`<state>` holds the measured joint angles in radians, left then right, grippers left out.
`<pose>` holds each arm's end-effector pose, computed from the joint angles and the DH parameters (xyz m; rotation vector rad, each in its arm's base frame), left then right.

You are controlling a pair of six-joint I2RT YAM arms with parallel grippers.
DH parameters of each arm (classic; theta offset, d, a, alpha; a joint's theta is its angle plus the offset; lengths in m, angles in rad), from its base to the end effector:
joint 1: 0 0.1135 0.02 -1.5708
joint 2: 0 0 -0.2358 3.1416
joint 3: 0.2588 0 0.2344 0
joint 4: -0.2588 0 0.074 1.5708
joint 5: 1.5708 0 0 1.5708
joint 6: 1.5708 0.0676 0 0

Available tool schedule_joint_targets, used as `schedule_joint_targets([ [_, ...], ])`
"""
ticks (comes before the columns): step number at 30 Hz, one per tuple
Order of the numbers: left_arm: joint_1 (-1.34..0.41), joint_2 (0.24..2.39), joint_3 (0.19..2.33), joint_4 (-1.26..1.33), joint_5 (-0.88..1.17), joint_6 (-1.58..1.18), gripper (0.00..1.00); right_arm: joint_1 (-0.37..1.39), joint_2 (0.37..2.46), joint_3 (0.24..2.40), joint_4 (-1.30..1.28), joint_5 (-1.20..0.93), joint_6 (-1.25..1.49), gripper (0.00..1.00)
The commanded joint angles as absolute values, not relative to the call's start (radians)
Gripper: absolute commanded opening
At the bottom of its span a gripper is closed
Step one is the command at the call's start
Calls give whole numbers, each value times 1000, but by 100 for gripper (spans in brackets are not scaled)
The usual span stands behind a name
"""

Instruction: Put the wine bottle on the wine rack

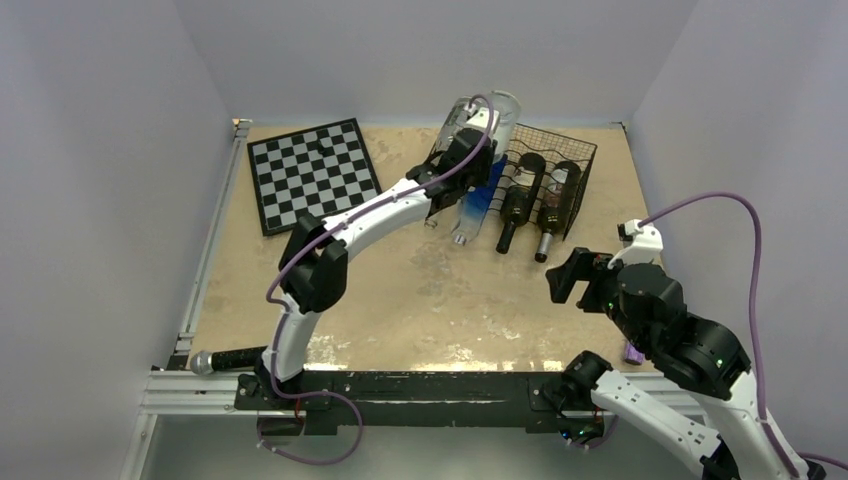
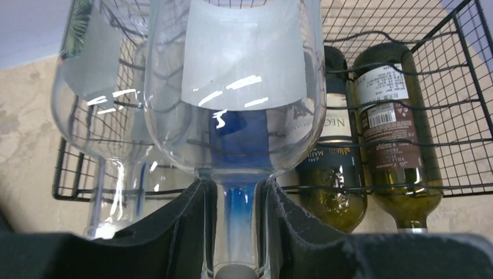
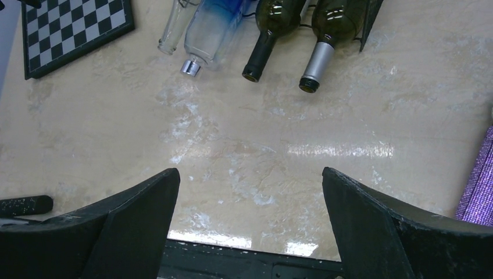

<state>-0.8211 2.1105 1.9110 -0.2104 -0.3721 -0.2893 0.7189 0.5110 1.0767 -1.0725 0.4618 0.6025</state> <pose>0.3592 -0.3498 0.2751 0.2807 1.9486 -0.3629 0.0884 0.0373 0.3356 0.1615 2.0321 0.3546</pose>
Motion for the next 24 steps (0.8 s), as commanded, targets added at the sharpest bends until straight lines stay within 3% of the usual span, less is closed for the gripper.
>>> schedule_joint_targets([
  [1, -808, 2075, 2043, 2, -355, -355, 0, 716, 501, 1073, -1089, 506, 616, 98],
  [24, -782, 2234, 2089, -36, -371, -434, 0, 716, 529, 1044, -1076, 502, 620, 98],
])
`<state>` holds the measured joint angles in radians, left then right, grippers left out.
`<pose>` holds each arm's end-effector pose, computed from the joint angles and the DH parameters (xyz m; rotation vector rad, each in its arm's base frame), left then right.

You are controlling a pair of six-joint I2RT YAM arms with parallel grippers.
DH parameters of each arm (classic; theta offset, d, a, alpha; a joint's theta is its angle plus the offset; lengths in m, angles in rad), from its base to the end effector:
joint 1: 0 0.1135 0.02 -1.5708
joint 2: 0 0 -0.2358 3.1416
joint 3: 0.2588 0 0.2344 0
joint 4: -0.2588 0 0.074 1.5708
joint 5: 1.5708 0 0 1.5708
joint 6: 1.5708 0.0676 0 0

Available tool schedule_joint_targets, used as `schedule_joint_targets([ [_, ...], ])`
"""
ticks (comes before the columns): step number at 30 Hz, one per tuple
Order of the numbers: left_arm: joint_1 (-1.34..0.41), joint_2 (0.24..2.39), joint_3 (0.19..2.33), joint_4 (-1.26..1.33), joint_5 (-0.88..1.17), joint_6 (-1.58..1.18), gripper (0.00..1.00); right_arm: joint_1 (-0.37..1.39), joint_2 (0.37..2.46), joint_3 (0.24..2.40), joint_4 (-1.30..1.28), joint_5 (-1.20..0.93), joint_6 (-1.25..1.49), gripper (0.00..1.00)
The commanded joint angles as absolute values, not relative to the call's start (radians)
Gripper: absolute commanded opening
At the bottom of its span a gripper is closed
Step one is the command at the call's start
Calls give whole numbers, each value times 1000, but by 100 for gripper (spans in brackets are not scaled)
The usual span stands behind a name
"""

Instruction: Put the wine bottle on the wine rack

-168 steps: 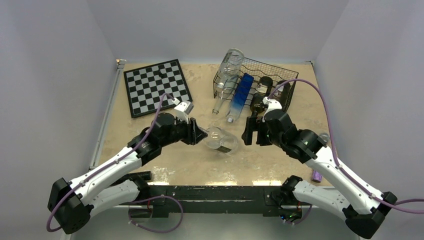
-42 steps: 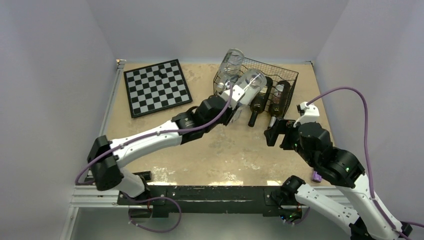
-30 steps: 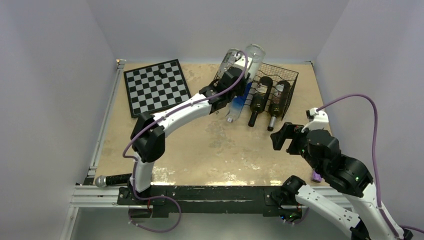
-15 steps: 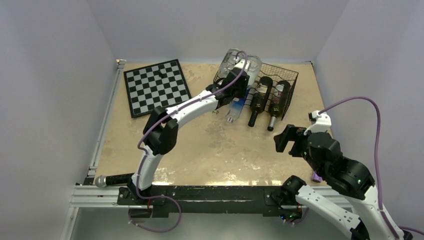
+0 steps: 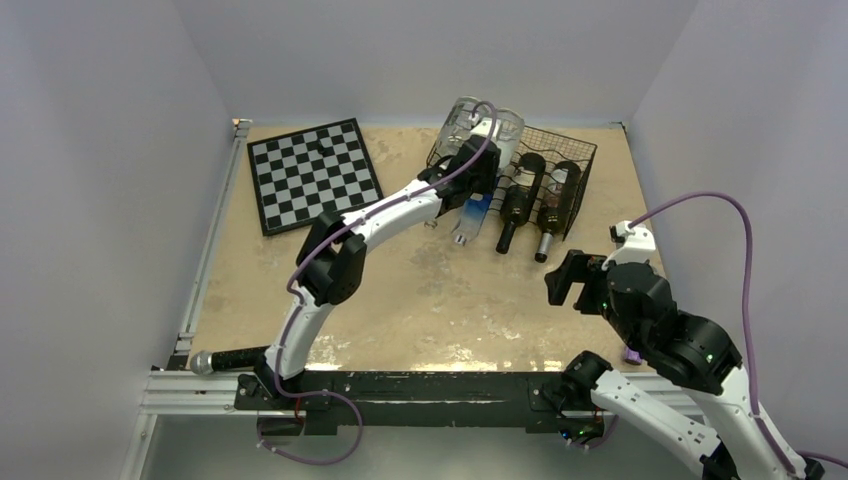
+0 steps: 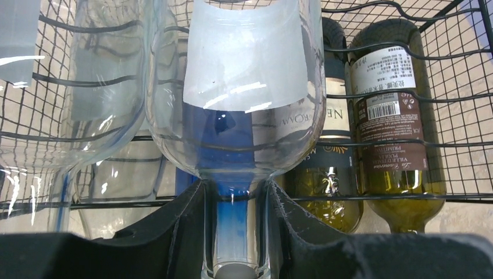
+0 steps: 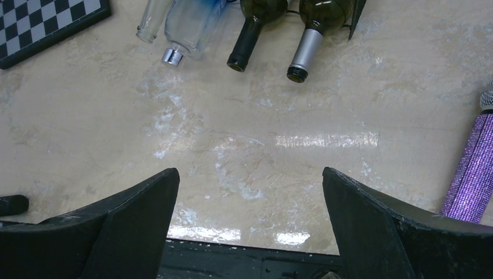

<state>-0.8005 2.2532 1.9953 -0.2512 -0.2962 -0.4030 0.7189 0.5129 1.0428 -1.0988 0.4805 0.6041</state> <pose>0.3792 -0.3625 0.2291 0.2317 2.0716 -0.4347 0.0903 0.0375 0.3233 0.1580 2.0761 0.2952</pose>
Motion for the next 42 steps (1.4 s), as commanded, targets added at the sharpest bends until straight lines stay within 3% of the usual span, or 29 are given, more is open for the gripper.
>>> schedule_joint_targets([
  [1, -781, 2239, 2094, -34, -373, -438, 0, 716, 529, 1044, -1074, 502, 620, 98],
  [3, -781, 2246, 2100, -39, -380, -440, 1, 716, 529, 1042, -1074, 502, 620, 98],
  [5, -781, 2241, 2094, -41, -378, -433, 16, 716, 529, 1043, -1074, 504, 620, 98],
  [8, -781, 2205, 2037, -19, -374, -424, 61, 716, 529, 1043, -1073, 504, 620, 98],
  [9, -781, 2188, 2009, 4, -362, -424, 73, 715, 529, 1043, -1071, 504, 619, 98],
  [10, -781, 2172, 1984, 35, -344, -418, 95, 715, 531, 1044, -1070, 503, 620, 98],
  [11, -782, 2156, 1962, 53, -327, -410, 99, 716, 532, 1047, -1068, 503, 616, 98],
  [19, -784, 1999, 1830, 65, -235, -354, 99, 715, 568, 1114, -1103, 526, 590, 99],
  [28, -782, 1646, 1634, -216, -126, -320, 99, 715, 605, 1168, -1069, 622, 515, 99],
  [34, -779, 1339, 1362, -414, -276, -273, 99, 711, 671, 1229, -1084, 696, 493, 99],
  [42, -779, 986, 1211, -723, -486, -268, 99, 701, 663, 1333, -1067, 893, 359, 99],
])
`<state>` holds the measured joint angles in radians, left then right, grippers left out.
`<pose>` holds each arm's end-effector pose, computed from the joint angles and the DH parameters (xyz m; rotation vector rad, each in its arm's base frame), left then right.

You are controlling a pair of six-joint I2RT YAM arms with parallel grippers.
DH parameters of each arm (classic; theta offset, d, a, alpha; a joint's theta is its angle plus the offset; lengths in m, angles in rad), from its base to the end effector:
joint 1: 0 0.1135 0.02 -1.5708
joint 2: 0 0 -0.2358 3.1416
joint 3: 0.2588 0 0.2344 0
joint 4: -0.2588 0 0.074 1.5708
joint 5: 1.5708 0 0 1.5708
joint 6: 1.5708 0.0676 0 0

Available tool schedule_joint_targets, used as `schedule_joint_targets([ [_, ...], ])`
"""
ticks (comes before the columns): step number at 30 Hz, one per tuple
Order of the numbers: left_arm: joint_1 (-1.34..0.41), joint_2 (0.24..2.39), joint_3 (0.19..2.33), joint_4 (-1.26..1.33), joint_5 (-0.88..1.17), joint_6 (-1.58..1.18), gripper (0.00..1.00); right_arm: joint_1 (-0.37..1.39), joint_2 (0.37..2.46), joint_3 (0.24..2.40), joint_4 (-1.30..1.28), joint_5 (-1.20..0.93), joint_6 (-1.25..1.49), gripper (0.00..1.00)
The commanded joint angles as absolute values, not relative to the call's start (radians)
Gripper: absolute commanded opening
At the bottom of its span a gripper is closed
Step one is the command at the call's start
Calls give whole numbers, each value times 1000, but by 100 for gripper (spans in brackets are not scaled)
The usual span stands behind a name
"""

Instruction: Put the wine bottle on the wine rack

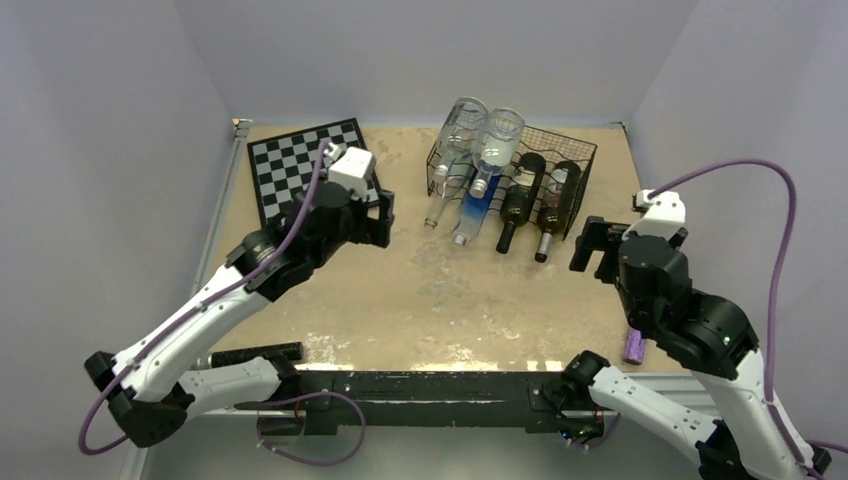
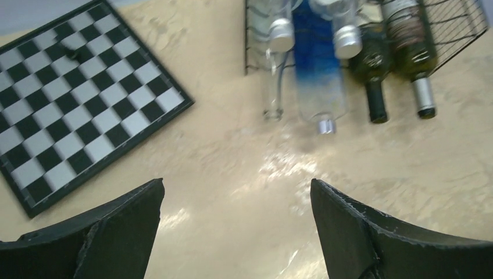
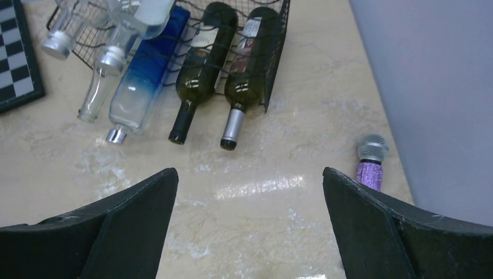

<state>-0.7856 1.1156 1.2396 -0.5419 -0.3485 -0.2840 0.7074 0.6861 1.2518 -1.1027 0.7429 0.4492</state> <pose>0.1998 -0.1672 0.3570 0.2700 1.9605 -0.3537 0.1080 0.0322 0.3717 0.1736 1.9495 -0.0296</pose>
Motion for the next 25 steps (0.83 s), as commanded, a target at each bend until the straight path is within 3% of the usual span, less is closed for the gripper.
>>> schedule_joint_targets([
  [1, -779, 953, 1207, -756, -495, -271, 99, 701, 655, 1342, -1055, 902, 342, 99],
  [11, -779, 721, 1351, -920, -423, -199, 99, 701, 578, 1460, -1030, 909, 248, 98],
  [25, -779, 705, 1419, -949, -396, -173, 99, 701, 533, 1520, -1054, 851, 310, 98],
])
